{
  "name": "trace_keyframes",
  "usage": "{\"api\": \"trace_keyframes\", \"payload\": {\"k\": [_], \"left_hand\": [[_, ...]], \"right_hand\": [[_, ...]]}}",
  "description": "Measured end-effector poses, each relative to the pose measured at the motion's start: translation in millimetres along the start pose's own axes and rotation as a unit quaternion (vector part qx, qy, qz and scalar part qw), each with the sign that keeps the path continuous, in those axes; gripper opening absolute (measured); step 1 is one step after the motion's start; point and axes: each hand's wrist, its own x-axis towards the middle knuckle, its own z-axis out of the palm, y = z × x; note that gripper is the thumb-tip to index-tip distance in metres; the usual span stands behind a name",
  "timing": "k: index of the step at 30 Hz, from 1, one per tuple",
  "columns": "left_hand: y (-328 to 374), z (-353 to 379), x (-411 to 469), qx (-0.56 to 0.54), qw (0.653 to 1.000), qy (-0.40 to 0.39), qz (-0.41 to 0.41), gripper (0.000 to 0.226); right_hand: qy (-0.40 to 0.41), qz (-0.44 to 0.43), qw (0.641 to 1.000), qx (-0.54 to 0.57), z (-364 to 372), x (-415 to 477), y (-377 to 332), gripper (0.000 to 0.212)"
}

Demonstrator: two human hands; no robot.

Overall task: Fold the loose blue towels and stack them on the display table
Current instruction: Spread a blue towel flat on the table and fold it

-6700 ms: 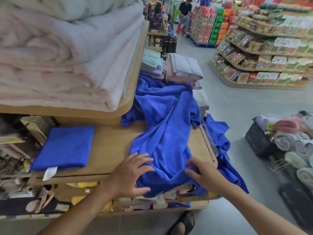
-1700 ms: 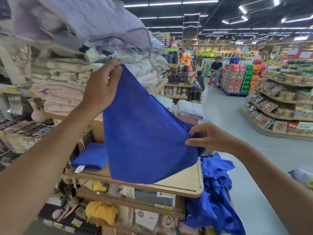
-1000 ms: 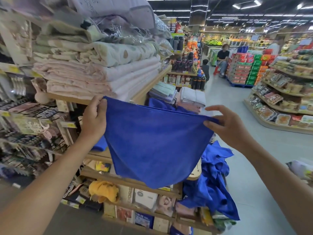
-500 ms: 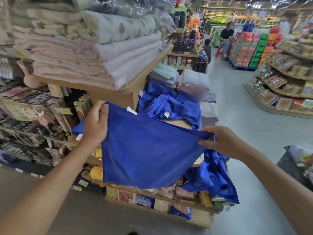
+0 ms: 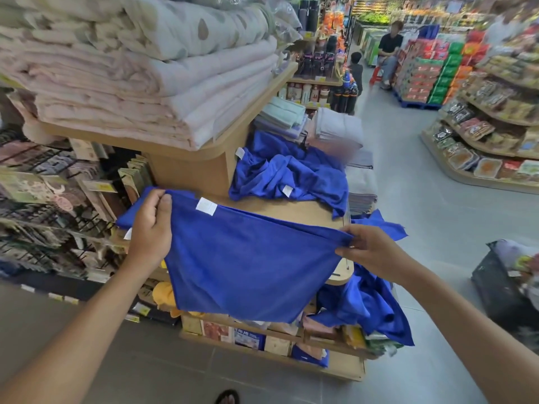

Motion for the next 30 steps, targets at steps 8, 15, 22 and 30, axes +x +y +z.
{"api": "trace_keyframes", "payload": {"k": [8, 15, 22, 30], "left_hand": [[-8, -5, -7, -0.01, 0.999, 0.0, -0.04, 0.029], [-15, -16, -12, -0.107, 0.982, 0.001, -0.154, 0.019], [-34, -16, 14, -0.031, 0.993, -0.049, -0.104, 0.022], [-105, 54, 71, 0.059, 0.985, -0.126, -0.102, 0.028]], "right_hand": [[0.114, 0.03, 0.99, 0.074, 12, 0, 2, 0.012], [0.03, 0.006, 0.997, 0.069, 4, -14, -10, 0.029], [0.104, 0.031, 0.985, 0.134, -1, 11, -4, 0.035], [0.216, 0.177, 0.947, 0.16, 21, 80, 44, 0.009]]}}
